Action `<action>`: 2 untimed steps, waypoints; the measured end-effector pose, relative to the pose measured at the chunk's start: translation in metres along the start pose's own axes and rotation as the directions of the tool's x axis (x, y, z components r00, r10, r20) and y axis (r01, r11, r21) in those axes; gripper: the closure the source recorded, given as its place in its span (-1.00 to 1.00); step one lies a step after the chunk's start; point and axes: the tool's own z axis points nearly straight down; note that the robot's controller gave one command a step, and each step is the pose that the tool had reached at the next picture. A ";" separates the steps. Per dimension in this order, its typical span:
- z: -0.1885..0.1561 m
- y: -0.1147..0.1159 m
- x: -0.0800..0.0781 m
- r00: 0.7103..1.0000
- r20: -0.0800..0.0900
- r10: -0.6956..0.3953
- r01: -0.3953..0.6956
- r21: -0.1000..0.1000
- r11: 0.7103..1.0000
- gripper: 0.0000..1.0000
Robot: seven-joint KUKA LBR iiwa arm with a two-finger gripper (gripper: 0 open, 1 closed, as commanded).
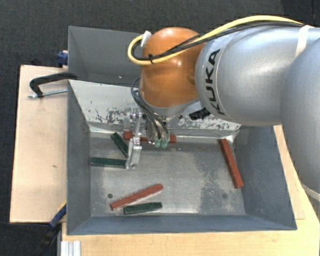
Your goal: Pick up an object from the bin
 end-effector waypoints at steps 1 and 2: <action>0.058 -0.007 0.014 0.995 -0.006 0.102 -0.102 0.002 0.995 -1.00; 0.088 0.028 -0.018 0.994 -0.004 0.108 -0.108 0.002 0.994 -1.00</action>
Offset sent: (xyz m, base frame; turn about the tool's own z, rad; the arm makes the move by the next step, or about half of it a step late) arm 0.0267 0.0395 -0.0971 0.0913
